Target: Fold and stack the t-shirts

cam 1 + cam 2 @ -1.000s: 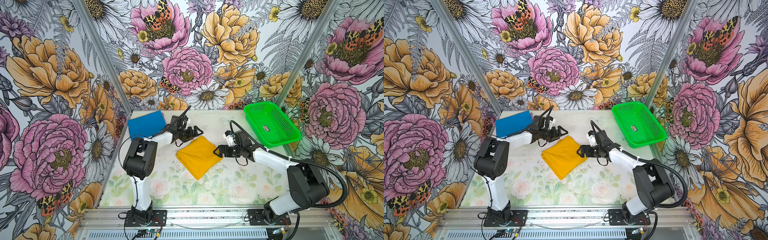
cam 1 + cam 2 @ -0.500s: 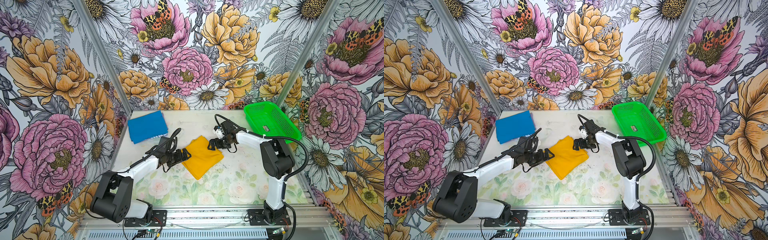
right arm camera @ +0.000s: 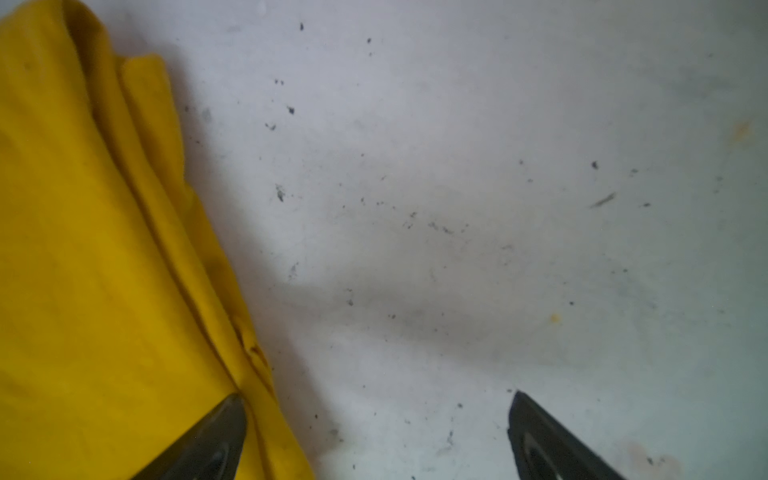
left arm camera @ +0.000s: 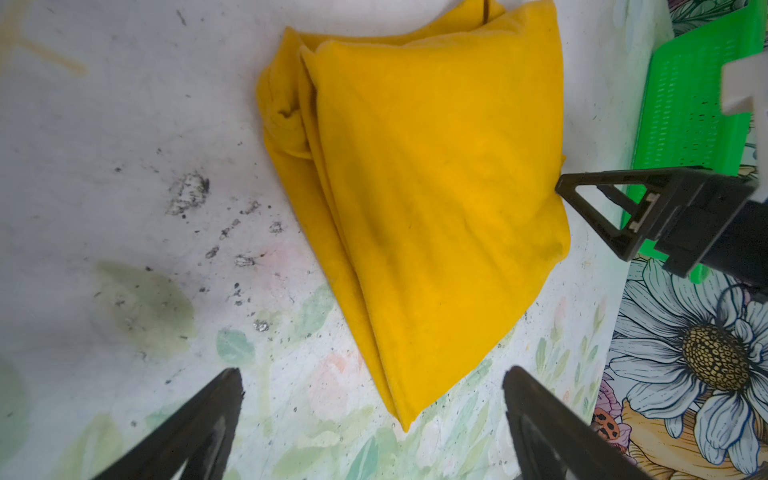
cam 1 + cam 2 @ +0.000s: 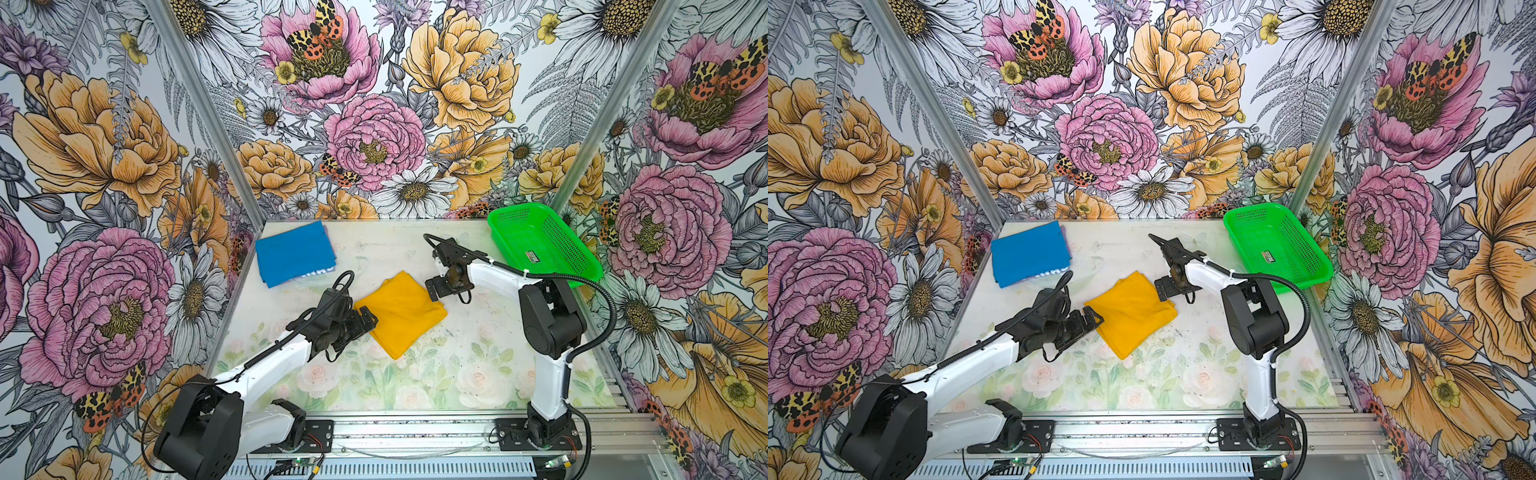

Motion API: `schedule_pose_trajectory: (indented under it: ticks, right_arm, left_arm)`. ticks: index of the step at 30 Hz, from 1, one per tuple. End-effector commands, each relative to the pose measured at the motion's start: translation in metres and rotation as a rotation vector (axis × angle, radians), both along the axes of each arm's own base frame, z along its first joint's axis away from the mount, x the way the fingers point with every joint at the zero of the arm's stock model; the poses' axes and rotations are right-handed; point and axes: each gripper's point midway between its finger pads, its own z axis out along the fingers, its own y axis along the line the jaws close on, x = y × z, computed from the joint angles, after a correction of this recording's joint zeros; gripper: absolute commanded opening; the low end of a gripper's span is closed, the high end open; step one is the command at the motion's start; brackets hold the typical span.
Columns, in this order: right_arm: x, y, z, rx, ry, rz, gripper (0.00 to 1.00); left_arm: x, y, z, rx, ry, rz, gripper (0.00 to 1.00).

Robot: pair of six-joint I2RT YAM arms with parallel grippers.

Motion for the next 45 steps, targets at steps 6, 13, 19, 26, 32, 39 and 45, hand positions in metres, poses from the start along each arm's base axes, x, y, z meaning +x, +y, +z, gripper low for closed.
schedule_pose_trajectory:
  ticks: [6,13,19,26,32,39,45]
  right_arm:
    - [-0.023,0.005,-0.031,-0.204,0.060,0.121,0.99]
    - [-0.047,0.018,-0.035,-0.185,0.088,0.166,0.99]
    - [-0.067,0.031,-0.037,-0.136,0.104,0.191,0.99]
    - [-0.088,0.046,-0.043,-0.083,0.113,0.215,0.99]
    - [-0.093,0.056,-0.045,-0.026,0.107,0.222,0.99]
    - [-0.096,0.080,-0.042,0.122,0.119,0.209,0.99]
    - [-0.094,0.066,-0.047,0.150,0.129,0.075,0.99]
  left_arm:
    - [0.016,-0.020,-0.006,0.023,0.042,0.084,0.99]
    - [0.022,-0.032,-0.025,0.035,0.094,0.157,0.99]
    - [0.027,-0.041,-0.041,0.011,0.105,0.210,0.99]
    - [0.034,-0.081,-0.062,-0.042,0.130,0.141,0.99]
    - [0.027,-0.108,-0.080,-0.046,0.168,0.046,0.99]
    - [0.013,-0.109,-0.093,-0.069,0.175,0.017,0.79]
    - [0.001,-0.100,-0.100,-0.072,0.176,0.003,0.36]
